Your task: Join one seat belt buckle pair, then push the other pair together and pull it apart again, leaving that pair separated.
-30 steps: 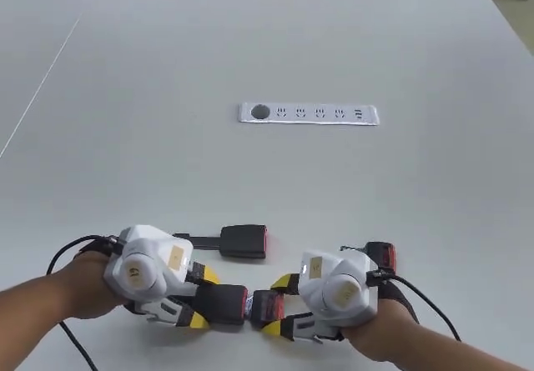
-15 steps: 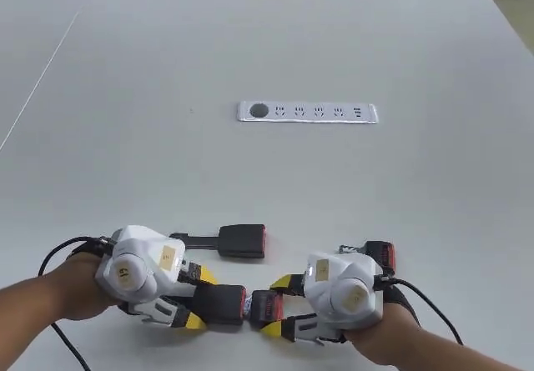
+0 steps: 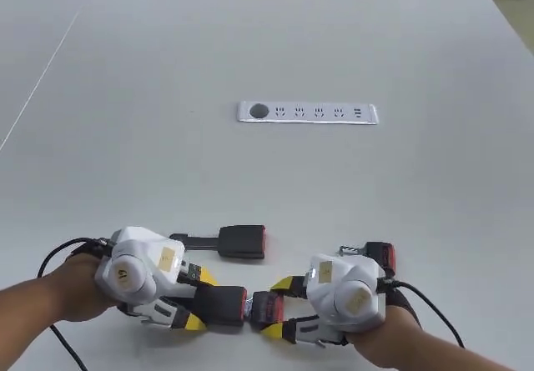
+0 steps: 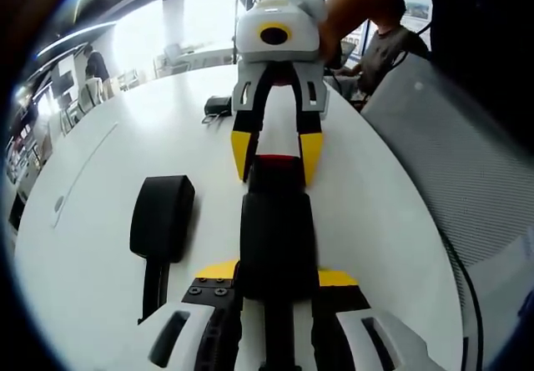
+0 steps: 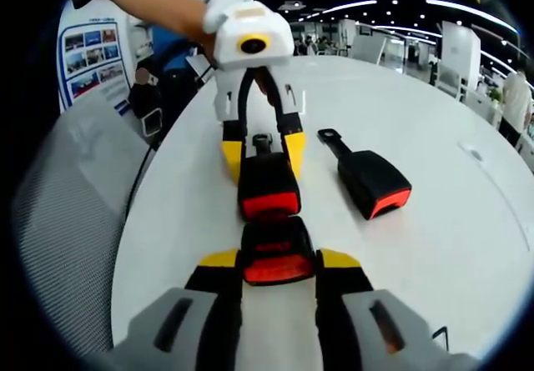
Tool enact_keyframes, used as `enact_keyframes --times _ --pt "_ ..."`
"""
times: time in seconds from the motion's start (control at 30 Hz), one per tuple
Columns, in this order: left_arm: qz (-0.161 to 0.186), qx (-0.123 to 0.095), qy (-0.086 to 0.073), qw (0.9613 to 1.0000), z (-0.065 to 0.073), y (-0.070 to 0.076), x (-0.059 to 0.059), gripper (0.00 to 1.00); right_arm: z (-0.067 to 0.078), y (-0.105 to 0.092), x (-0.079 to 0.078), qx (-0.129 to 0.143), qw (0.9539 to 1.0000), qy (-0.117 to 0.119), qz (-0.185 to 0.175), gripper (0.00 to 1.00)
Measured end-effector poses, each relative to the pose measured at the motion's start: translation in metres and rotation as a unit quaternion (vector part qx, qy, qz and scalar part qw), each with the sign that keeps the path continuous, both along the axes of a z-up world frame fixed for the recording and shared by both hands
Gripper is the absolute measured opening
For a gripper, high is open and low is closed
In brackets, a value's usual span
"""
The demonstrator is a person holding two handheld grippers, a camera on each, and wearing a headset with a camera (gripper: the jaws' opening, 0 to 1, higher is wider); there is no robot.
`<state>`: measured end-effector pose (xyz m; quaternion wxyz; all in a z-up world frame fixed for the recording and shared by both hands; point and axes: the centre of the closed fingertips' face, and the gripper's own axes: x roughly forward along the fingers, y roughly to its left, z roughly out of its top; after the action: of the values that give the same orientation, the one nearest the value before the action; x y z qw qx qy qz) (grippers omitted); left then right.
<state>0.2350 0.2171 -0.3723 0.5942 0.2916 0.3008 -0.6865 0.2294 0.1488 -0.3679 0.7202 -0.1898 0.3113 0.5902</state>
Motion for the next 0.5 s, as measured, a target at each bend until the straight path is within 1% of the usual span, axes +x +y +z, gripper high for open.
enact_keyframes --times 0.2,0.3,0.37,0.43,0.5 --pt "-0.001 0.002 -0.001 1.0 -0.0003 -0.0005 0.0001 0.32 -0.0001 0.0008 -0.0002 -0.002 1.0 0.004 -0.002 0.33" --pt "-0.006 0.01 -0.004 0.9999 -0.0006 -0.0014 -0.0001 0.32 -0.0004 0.0012 -0.0007 -0.007 0.9999 0.009 -0.004 0.33" --pt "-0.003 0.013 -0.003 0.9999 -0.0011 -0.0014 0.0004 0.32 0.0001 0.0019 -0.001 -0.015 0.9999 0.002 -0.002 0.33" --pt "-0.007 0.022 -0.007 0.9997 -0.0008 -0.0025 -0.0004 0.32 -0.0002 0.0021 -0.002 -0.017 0.9998 0.008 -0.006 0.34" --pt "-0.006 0.028 -0.007 0.9996 -0.0005 -0.0026 -0.0011 0.33 0.0 0.0026 -0.0028 -0.024 0.9997 0.004 -0.003 0.34"
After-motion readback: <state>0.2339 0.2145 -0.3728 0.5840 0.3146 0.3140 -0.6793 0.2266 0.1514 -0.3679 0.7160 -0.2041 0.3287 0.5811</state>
